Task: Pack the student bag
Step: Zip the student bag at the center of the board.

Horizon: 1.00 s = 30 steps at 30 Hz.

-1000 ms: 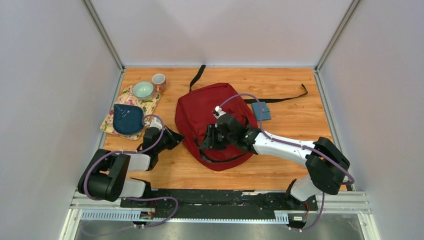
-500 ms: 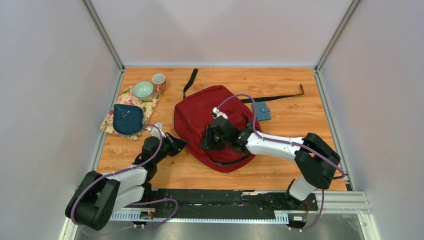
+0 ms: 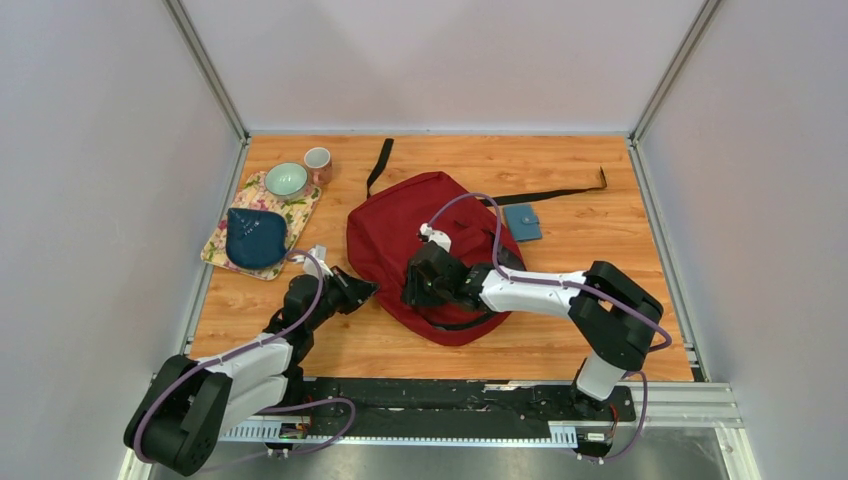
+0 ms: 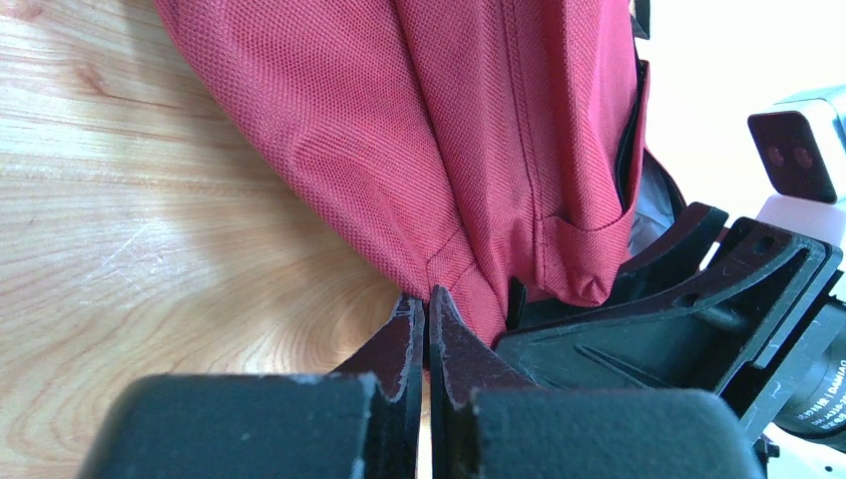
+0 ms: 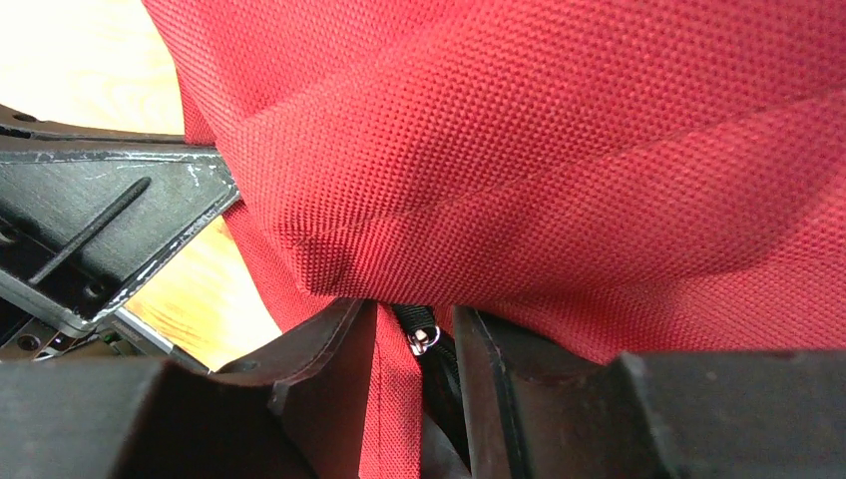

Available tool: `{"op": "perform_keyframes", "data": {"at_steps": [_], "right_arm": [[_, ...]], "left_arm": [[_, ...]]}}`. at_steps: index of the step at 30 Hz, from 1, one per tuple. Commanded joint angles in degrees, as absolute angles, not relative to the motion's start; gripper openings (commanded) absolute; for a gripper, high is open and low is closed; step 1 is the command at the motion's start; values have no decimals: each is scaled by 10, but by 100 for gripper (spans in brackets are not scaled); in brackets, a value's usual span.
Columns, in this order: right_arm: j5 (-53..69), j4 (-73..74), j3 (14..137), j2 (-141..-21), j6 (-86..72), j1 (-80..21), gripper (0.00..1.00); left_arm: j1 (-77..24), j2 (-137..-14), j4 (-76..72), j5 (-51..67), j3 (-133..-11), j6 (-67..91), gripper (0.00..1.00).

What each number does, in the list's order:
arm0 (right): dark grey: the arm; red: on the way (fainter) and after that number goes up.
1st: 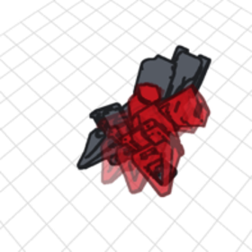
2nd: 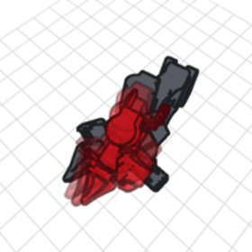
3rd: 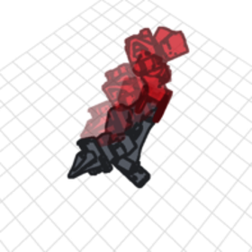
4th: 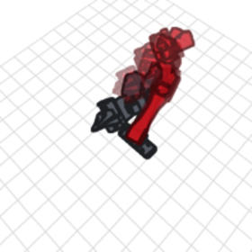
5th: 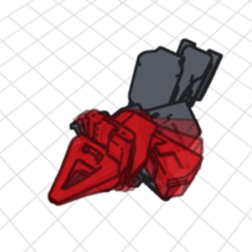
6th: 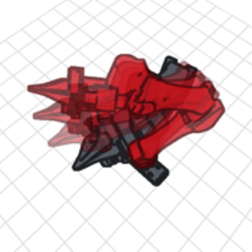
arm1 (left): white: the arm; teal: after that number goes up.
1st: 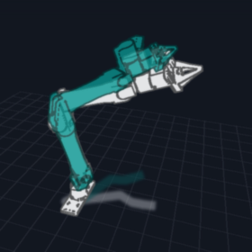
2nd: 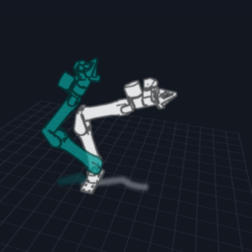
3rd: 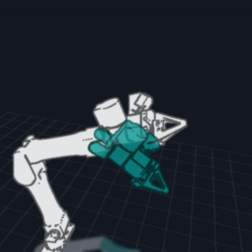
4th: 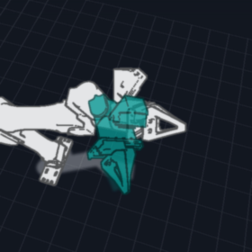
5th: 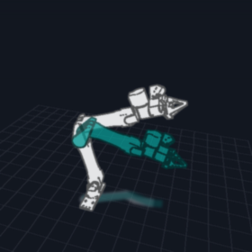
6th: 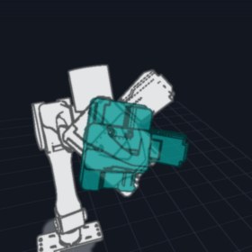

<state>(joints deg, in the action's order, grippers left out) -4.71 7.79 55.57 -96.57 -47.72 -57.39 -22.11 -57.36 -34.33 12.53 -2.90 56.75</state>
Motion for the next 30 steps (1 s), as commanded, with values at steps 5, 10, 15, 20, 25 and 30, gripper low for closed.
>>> {"op": "perform_keyframes", "data": {"at_steps": [5,10,15,20,25,30], "right_arm": [[-115,47,578,-960,-470,-577,40],[-138,45,578,-955,-474,-577,40],[-163,12,550,-934,-479,-577,40],[-178,5,544,-939,-482,-578,36],[-214,5,548,-947,-499,-584,33],[-242,-23,548,-956,-519,-585,26]], "left_arm": [[-238,-560,-378,144,53,571,0],[-245,-558,-380,140,73,572,0],[-248,-558,-382,139,90,574,0],[-257,-561,-385,138,93,572,0],[-260,-562,-386,137,93,571,0],[-265,-562,-384,136,97,570,0]]}}
